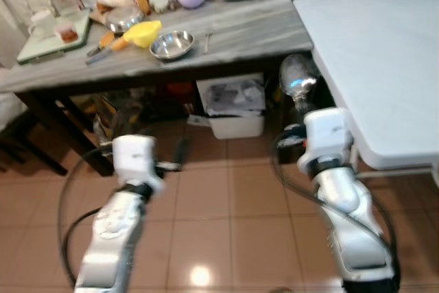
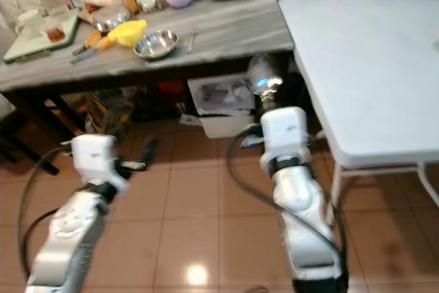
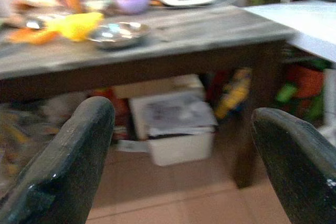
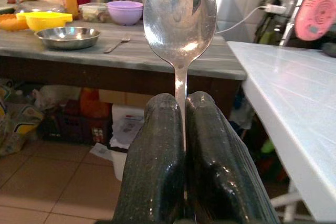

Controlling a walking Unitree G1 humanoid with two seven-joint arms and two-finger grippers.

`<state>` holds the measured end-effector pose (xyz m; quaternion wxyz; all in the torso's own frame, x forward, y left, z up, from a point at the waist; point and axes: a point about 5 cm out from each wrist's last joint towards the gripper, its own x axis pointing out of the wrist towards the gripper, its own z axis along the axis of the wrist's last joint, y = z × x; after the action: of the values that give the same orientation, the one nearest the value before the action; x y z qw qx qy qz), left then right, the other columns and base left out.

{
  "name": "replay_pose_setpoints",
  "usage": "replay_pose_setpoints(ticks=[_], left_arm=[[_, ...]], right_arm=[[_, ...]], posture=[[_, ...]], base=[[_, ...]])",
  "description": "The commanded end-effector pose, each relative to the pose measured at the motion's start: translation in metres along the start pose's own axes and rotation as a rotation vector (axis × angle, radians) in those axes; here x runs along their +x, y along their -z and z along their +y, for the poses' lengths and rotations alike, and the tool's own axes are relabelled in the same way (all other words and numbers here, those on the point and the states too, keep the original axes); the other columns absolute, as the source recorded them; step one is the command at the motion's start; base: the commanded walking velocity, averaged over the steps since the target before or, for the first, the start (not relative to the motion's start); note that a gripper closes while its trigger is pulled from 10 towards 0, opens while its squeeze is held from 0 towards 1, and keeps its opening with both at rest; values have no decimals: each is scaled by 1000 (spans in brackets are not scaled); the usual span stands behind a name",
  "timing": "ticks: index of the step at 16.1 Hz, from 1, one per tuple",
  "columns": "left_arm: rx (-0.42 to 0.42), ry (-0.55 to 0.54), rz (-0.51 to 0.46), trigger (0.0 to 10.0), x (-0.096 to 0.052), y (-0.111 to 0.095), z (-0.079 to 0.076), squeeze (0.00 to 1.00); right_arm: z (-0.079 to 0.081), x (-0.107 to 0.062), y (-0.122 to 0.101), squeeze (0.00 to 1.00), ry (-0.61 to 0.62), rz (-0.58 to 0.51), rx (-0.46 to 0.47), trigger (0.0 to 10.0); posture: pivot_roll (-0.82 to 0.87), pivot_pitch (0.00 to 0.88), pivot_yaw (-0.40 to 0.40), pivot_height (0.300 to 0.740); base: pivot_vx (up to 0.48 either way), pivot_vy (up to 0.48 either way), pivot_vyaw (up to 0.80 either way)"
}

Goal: Setting the table

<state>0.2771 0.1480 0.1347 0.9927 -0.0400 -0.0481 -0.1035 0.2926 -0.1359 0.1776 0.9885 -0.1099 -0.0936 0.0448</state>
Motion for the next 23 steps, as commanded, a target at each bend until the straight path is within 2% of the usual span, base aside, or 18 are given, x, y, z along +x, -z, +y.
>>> replay_pose_setpoints(ticks=[1,6,9,12,15,16,18,22,23], left_arm=[[13,-12,-6,10000,1,-1,1,0],[17,-39,-1,10000,-1,0,3,0],[16,-51,17,10000,-4,4,2,0],[119,-170,26,10000,-11,5,24,0],[191,-307,41,10000,-32,2,64,0],[203,-336,48,10000,-41,2,70,0],[205,-385,66,10000,-59,6,68,0],[214,-415,83,10000,-73,10,64,0],[224,-420,94,10000,-79,11,65,0]], right_arm=[[-3,0,-4,0,8,-24,-6,10000],[1,2,-2,0,-11,-21,2,10000],[-1,2,1,0,11,-12,-1,10000],[-1,-1,10,0,26,5,-10,10000],[3,1,15,0,-1,21,-7,10000],[7,4,15,0,-22,18,-7,10000],[12,11,15,0,-51,9,-4,10000],[14,11,17,0,-50,15,17,10000],[10,7,21,0,-39,38,52,10000]], posture=[[-301,141,176,740],[-284,135,160,740],[-281,131,158,740],[-271,124,154,740],[-229,115,119,740],[-229,115,119,740],[-176,116,88,740],[-154,116,77,740],[-154,116,74,740]], base=[[262,0,525],[100,0,643],[0,0,0],[0,0,0],[0,0,0],[0,0,0],[0,0,0],[0,0,0],[0,0,0]])
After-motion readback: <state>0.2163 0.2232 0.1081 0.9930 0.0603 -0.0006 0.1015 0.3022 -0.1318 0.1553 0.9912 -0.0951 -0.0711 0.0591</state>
